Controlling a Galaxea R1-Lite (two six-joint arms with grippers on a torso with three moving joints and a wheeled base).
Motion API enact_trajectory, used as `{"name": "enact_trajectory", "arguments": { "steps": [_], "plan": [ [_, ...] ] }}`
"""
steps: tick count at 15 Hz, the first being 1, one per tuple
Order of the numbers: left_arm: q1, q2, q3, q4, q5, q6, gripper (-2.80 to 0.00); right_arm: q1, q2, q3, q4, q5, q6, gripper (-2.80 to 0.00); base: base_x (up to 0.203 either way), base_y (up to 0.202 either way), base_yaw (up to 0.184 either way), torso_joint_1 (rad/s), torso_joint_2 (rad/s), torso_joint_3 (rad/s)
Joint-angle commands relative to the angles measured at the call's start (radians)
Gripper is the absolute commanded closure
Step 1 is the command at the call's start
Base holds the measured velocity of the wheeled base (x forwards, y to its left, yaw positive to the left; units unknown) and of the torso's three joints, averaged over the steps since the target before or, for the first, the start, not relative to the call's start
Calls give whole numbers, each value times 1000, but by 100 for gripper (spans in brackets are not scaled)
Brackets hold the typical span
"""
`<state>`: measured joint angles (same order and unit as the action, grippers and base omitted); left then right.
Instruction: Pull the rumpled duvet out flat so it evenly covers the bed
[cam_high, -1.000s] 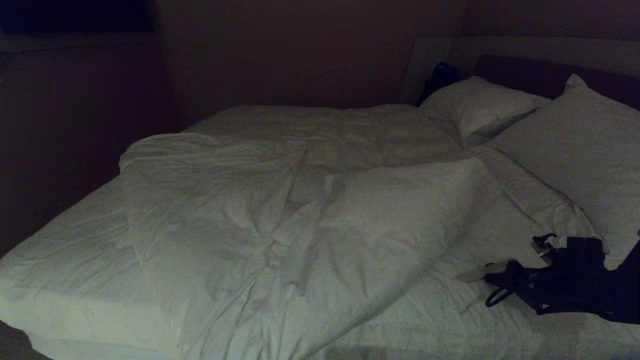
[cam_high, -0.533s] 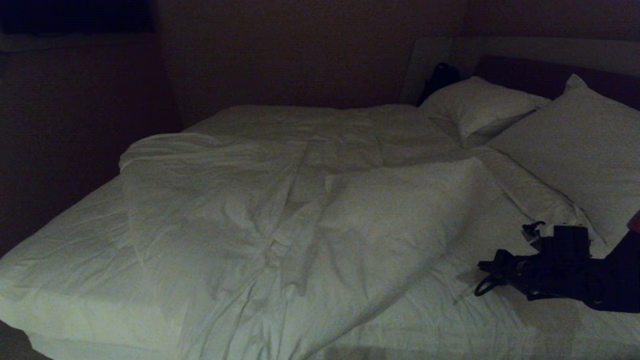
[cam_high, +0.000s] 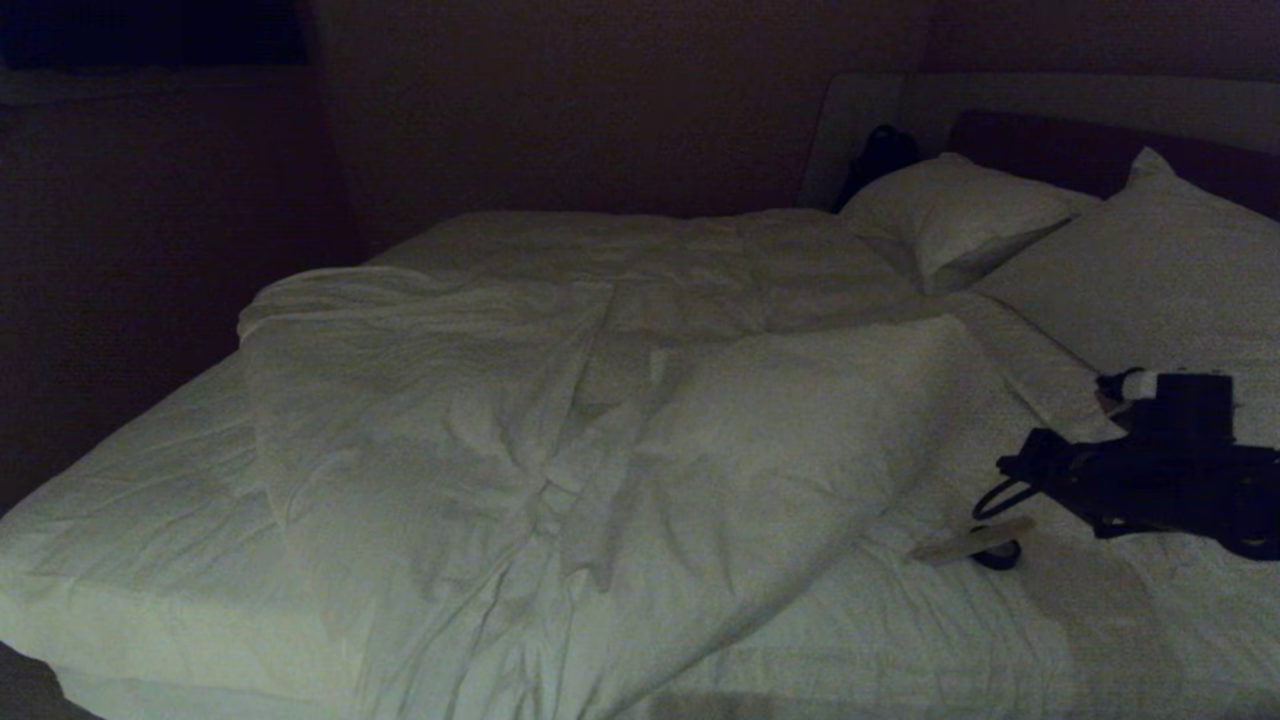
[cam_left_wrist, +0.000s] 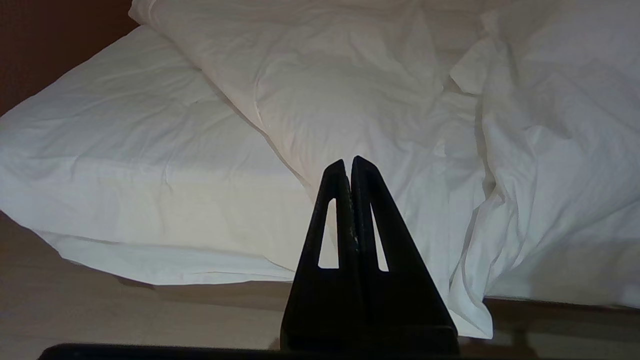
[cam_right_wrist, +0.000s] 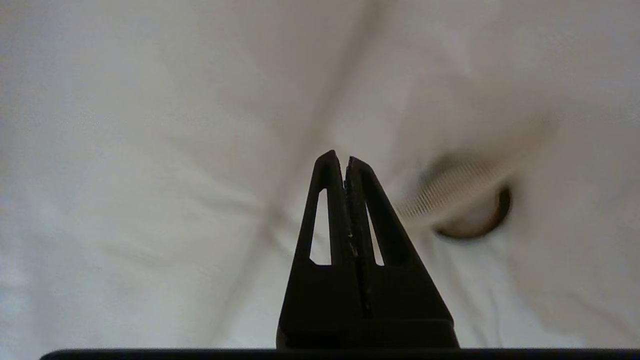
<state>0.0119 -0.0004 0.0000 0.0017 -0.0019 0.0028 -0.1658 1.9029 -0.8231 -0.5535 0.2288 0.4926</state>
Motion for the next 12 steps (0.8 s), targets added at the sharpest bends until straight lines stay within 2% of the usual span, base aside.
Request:
{"name": "enact_trajectory", "arguments": {
  "steps": [1,5,8,12],
  "plan": [
    [0,0,0,0,0,0,0,19,-117,-114,658,1,48,0,0,0,0,0,0,0],
    [0,0,0,0,-1,0,0,48,-56,-206,793,5,152,0,0,0,0,0,0,0],
    [0,0,0,0,0,0,0,95,-21,-209,800,0,190,0,0,0,0,0,0,0],
    [0,0,-1,0,-1,0,0,106,21,-240,801,-16,229,0,0,0,0,0,0,0]
  ]
}}
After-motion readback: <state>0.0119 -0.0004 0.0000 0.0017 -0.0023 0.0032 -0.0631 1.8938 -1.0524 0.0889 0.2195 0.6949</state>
